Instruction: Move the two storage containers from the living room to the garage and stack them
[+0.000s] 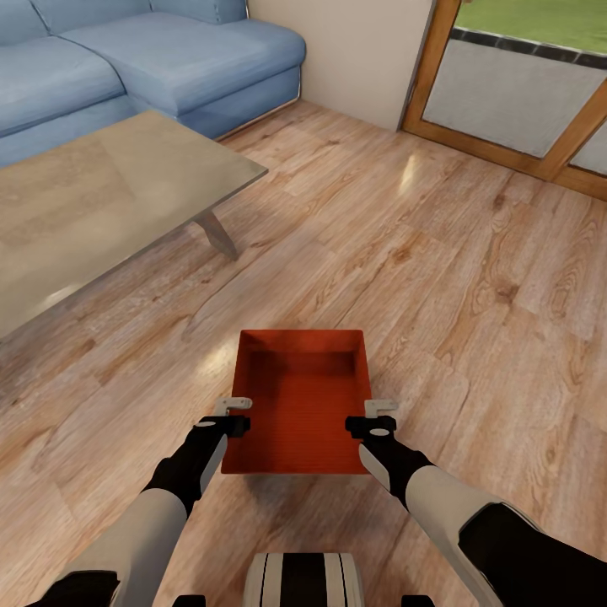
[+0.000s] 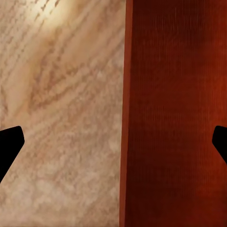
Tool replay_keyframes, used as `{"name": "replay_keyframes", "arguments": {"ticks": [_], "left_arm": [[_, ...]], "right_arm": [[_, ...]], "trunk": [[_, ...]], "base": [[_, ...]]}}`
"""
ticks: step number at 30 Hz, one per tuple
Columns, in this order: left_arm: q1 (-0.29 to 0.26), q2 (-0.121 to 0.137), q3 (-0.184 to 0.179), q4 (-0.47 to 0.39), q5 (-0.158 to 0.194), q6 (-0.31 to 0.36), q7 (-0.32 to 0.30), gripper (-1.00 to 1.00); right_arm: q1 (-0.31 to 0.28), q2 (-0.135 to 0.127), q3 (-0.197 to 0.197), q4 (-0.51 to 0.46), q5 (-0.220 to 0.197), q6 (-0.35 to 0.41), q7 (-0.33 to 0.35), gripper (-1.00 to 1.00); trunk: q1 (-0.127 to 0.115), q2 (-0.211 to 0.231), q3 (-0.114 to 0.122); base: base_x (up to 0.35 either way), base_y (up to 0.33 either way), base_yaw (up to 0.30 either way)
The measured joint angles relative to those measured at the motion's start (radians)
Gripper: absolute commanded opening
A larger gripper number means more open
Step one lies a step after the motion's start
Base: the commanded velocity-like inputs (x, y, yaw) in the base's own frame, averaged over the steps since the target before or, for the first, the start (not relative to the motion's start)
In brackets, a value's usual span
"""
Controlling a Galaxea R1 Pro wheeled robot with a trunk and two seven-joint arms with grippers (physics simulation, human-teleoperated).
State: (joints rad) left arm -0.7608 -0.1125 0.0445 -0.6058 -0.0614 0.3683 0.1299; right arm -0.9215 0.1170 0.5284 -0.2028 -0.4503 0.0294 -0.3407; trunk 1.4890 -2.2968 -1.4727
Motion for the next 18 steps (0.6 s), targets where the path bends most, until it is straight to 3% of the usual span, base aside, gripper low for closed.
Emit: {"name": "replay_keyframes", "arguments": {"ticks": [14, 15, 16, 18], "left_arm": [[0.000, -0.002, 0.000, 0.007, -0.003, 0.001, 0.000, 1.00], [0.000, -0.002, 0.000, 0.008, -0.002, 0.001, 0.000, 1.00], [0.000, -0.002, 0.000, 0.008, -0.002, 0.001, 0.000, -1.00], [0.000, -0.002, 0.001, 0.012, 0.000, 0.001, 0.002, -1.00]], "right_arm": [[0.000, -0.001, -0.001, 0.000, -0.002, -0.005, 0.000, 1.00], [0.000, -0.001, -0.001, 0.000, -0.002, -0.006, 0.000, -1.00], [0.000, -0.001, -0.001, 0.000, -0.003, -0.006, 0.000, -1.00], [0.000, -0.002, -0.001, 0.000, -0.003, -0.006, 0.000, -1.00]], "trunk": [[0.000, 0.000, 0.000], [0.000, 0.000, 0.000], [0.000, 0.000, 0.000], [0.000, 0.000, 0.000]], "base": [[0.000, 0.000, 0.000], [0.000, 0.000, 0.000], [0.000, 0.000, 0.000], [0.000, 0.000, 0.000]]}}
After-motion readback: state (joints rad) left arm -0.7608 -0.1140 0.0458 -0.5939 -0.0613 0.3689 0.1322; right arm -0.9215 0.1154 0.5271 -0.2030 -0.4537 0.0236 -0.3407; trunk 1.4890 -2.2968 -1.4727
